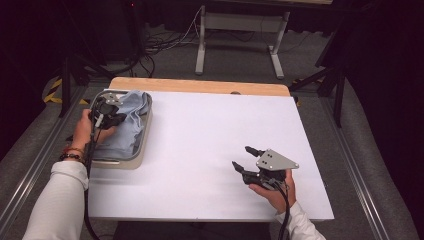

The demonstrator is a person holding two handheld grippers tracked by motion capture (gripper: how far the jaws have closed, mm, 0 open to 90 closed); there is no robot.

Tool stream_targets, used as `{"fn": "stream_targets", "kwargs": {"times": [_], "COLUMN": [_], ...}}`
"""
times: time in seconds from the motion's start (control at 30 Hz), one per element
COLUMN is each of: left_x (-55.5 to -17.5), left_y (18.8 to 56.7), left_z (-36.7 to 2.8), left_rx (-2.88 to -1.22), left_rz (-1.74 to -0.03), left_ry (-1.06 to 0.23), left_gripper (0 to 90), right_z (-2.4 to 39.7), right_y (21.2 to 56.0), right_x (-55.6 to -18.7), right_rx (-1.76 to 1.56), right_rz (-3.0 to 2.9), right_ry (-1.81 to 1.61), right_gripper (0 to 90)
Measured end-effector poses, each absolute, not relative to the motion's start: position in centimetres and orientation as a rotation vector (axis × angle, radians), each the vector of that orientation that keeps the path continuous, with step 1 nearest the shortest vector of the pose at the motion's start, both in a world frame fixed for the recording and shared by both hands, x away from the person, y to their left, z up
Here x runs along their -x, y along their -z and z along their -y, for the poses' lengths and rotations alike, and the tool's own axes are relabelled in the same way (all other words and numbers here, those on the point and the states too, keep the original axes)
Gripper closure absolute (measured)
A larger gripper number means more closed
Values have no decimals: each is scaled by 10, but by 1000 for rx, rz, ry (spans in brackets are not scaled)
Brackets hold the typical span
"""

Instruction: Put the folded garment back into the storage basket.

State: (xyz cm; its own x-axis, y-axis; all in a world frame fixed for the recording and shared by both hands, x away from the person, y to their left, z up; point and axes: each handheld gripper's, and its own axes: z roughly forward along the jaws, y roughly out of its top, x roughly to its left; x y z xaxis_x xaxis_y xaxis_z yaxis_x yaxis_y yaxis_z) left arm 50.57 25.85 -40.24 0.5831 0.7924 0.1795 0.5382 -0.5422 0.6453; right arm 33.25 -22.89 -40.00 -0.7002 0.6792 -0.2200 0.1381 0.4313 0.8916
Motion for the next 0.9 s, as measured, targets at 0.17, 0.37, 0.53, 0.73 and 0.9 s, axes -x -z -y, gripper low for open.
{"fn": "stream_targets", "kwargs": {"times": [0.17,0.37,0.53,0.73,0.9], "left_x": [-497,-489,-483,-475,-470], "left_y": [394,386,380,374,374], "left_z": [-259,-255,-251,-250,-247], "left_rx": [-2206,-2173,-2163,-2119,-2087], "left_rz": [-1025,-992,-952,-910,-887], "left_ry": [-652,-697,-725,-739,-747], "left_gripper": [897,873,869,855,804], "right_z": [229,232,232,232,233], "right_y": [400,400,400,400,401], "right_x": [-332,-332,-331,-330,-331], "right_rx": [-665,-675,-671,-665,-673], "right_rz": [-2119,-2106,-2106,-2103,-2092], "right_ry": [-1227,-1235,-1230,-1231,-1240], "right_gripper": [338,317,310,301,288]}}
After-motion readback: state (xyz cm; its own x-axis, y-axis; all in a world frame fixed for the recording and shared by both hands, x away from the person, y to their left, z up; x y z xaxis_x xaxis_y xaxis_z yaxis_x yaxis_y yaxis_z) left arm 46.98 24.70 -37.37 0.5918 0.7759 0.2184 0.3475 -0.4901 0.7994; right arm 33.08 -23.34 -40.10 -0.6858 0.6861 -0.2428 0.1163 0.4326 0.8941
